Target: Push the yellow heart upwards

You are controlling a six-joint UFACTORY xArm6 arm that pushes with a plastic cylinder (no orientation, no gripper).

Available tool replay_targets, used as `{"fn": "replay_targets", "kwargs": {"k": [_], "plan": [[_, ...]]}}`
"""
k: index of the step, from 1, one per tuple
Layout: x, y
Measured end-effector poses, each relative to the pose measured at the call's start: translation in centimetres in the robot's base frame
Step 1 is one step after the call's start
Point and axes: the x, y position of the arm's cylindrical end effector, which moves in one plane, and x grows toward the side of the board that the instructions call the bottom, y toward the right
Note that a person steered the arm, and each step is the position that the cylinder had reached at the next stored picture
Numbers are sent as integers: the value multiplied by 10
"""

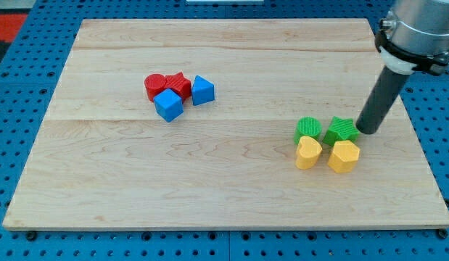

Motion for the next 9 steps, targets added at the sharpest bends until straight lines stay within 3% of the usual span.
{"fn": "replay_targets", "kwargs": {"k": [2,3,4,5,7,9], "plan": [[8,-35],[14,24],[51,51],[81,43],[57,-25],[62,-28]]}}
